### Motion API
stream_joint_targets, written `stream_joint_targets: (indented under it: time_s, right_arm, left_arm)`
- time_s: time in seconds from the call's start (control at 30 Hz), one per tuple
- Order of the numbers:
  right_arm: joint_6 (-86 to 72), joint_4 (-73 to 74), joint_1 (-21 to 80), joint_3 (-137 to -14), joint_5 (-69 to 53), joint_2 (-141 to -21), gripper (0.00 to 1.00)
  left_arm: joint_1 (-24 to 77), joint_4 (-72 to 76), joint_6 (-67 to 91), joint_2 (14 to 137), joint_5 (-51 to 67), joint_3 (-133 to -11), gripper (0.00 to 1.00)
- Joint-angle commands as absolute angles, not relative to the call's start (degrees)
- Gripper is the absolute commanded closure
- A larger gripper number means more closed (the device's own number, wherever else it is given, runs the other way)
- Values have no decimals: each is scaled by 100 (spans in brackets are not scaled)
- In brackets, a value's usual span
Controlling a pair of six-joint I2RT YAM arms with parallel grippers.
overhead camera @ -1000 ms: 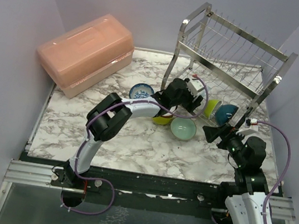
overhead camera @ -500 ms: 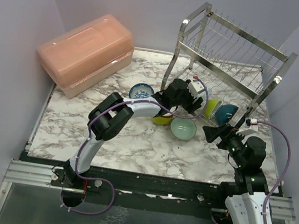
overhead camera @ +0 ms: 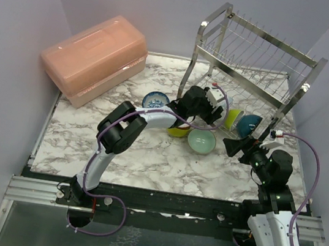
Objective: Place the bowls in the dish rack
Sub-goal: Place the bowl in the dish rack, then pick up the bowl from the center of the board.
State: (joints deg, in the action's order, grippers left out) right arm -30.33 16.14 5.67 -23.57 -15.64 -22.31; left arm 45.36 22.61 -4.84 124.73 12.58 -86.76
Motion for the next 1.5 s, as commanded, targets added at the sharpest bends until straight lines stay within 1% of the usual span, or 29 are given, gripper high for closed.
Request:
stream_joint_targets:
  time_s: [0.0, 0.03, 0.07, 0.1, 0.17, 0.53, 0.83, 1.03, 1.23, 1.47]
  right_arm:
    - [-2993, 1641, 590, -2318, -1442, -2171, 0]
    - [-2997, 1633, 589, -2304, -1429, -2167, 0]
    - [-2993, 1633, 589, -2296, -1430, -2175, 0]
    - [-2997, 1628, 589, -2305, -1430, -2179, 0]
    - [-2992, 1647, 589, -2318, -1420, -2188, 0]
    - [-3012, 1630, 589, -2288, -1371, -2214, 0]
    - [-3007, 1617, 589, -2283, -1389, -2280, 0]
    - [-3021, 1560, 589, -2239, -1378, -2323, 0]
    - [-3053, 1468, 593, -2189, -1355, -2541, 0]
    - [-3228, 1214, 591, -2099, -1449, -2889, 0]
  left_arm:
    - [4513, 2619, -503, 12260, 1062, -8783, 36]
    - [4511, 2619, -496, 12220, 993, -8760, 27]
    - [4514, 2619, -482, 12169, 926, -8732, 15]
    - [4509, 2619, -470, 12116, 855, -8702, 6]
    - [4513, 2630, -465, 11982, 730, -8613, 1]
    - [4513, 2931, -429, 11081, 375, -7643, 1]
    - [4514, 3085, -115, 9969, 229, -6581, 1]
    - [4509, 3077, -23, 8980, 44, -5581, 1]
    - [4504, 3026, 202, 7962, -583, -4439, 1]
    - [4509, 2516, 801, 7103, -1159, -3429, 1]
